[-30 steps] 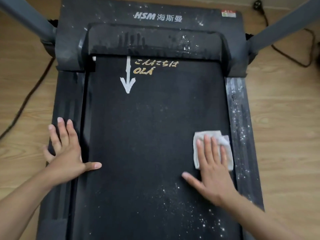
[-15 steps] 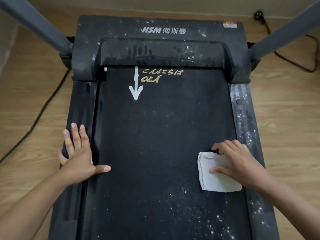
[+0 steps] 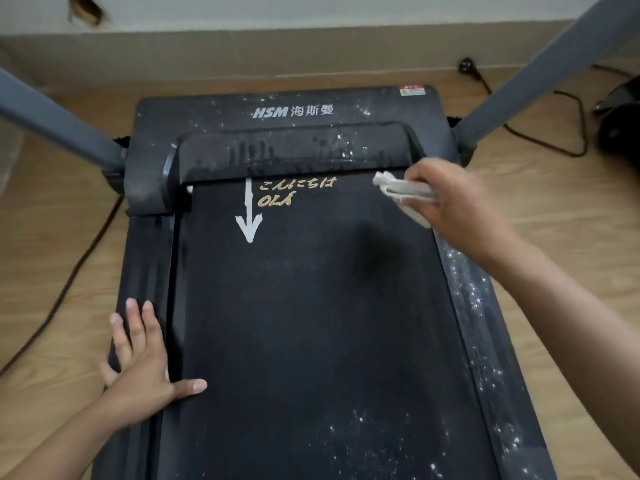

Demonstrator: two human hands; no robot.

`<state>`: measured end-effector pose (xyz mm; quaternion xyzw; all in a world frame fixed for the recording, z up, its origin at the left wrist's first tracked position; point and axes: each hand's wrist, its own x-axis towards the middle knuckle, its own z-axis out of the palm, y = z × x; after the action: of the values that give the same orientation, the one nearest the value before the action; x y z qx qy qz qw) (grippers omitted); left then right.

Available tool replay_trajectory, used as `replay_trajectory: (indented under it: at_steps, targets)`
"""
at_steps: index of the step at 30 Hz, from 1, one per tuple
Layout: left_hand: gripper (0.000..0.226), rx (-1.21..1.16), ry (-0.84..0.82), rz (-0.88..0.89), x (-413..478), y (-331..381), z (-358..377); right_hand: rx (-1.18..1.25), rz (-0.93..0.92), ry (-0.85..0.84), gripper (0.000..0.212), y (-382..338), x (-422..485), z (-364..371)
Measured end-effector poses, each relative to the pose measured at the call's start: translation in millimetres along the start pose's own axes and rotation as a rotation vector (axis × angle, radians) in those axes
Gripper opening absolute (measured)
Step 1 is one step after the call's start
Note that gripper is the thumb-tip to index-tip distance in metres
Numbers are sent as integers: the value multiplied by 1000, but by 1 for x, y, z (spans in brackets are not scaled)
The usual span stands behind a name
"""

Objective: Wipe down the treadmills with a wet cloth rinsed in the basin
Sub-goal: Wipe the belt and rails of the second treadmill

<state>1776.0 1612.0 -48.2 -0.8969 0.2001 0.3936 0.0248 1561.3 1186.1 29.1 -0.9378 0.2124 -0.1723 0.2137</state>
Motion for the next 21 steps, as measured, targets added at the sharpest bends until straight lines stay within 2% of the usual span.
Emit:
replay_trajectory:
  at_steps: [2,4,5,8,10,14,16,19,21]
  targets:
    - [169,-5,-4,2,-2,1,-1,-114,-77,148,12,3,27,-5]
    - [168,-8,-13,4,-3,2,-3,-265,-102,189,14,10,35,8]
    - [168,-12,-19,7,-3,2,-3,-334,-83,141,17,15,33,21]
    - [168,-25,-29,3,0,1,-2,-436,103,-196,30,27,3,69]
    - [169,-29,-23,-1,2,-1,-1,-416,180,-231,39,28,-14,80]
    - [172,-37,8,-1,9,-6,5,-234,149,-42,45,15,-2,85]
    - [174,-28,28,-1,12,-9,8,-168,189,-123,50,14,9,98]
    - [176,-17,40,-11,15,-11,10,-217,299,-334,84,24,12,127]
    - [177,-12,46,-16,17,-12,12,-290,386,-307,102,37,11,135]
